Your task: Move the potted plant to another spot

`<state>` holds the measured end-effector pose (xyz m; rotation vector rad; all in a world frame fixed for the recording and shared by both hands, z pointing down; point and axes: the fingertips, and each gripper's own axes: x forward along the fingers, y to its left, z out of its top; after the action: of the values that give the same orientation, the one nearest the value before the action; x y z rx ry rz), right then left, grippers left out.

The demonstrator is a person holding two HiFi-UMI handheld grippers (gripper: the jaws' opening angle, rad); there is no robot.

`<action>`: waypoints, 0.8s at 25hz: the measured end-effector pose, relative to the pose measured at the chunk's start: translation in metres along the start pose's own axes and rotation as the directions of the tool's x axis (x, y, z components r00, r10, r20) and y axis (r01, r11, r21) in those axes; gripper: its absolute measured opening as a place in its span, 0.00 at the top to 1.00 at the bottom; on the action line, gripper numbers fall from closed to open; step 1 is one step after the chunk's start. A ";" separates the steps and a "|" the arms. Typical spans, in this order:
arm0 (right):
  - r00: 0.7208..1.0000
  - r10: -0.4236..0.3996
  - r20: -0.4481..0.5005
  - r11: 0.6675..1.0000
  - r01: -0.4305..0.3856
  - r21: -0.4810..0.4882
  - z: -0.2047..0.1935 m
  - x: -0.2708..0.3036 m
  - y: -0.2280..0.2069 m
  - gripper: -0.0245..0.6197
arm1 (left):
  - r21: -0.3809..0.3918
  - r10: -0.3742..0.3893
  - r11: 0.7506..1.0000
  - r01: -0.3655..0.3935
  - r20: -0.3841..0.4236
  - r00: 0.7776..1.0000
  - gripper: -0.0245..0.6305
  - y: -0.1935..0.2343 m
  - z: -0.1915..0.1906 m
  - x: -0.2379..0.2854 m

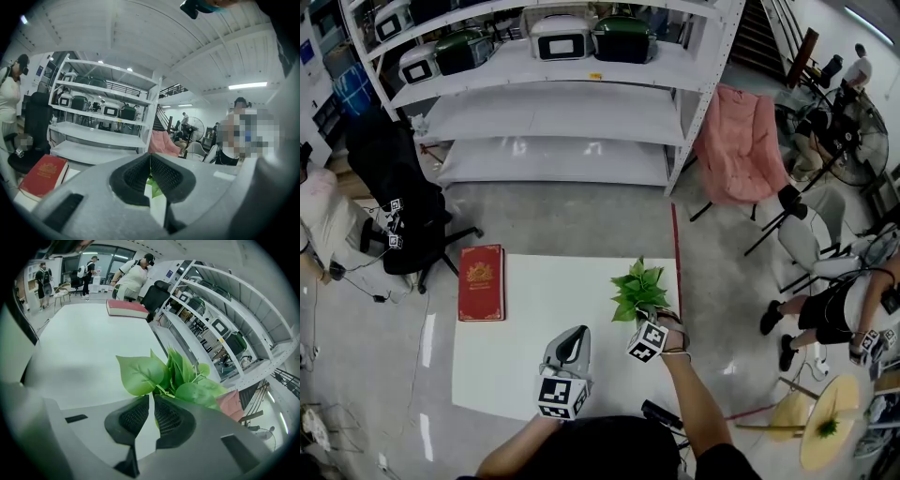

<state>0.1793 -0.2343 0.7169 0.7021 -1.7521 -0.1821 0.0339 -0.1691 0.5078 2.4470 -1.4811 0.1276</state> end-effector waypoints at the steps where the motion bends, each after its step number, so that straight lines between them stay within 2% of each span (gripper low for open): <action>1: 1.000 -0.005 0.001 1.000 0.005 0.002 0.000 -0.002 0.000 0.94 | 0.000 -0.002 1.000 0.002 0.001 1.000 0.93 -0.001 0.000 -0.001; 11: 0.999 -0.047 0.026 0.994 0.044 0.097 0.000 -0.032 0.010 0.94 | 0.001 -0.024 1.000 0.024 0.017 1.000 0.93 -0.010 0.002 -0.024; 16: 0.994 -0.058 0.092 0.972 0.035 0.231 0.008 -0.052 0.016 0.94 | 0.001 -0.029 1.000 0.029 0.023 0.999 0.93 -0.012 0.000 -0.038; 20: 0.987 -0.108 0.119 0.945 0.064 0.321 0.010 -0.075 0.017 0.94 | -0.002 -0.035 0.999 0.035 0.023 0.999 0.93 -0.013 -0.002 -0.048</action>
<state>0.1747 -0.1817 0.6600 1.0213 -1.9034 -0.0056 0.0228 -0.1222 0.4974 2.4793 -1.4455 0.0914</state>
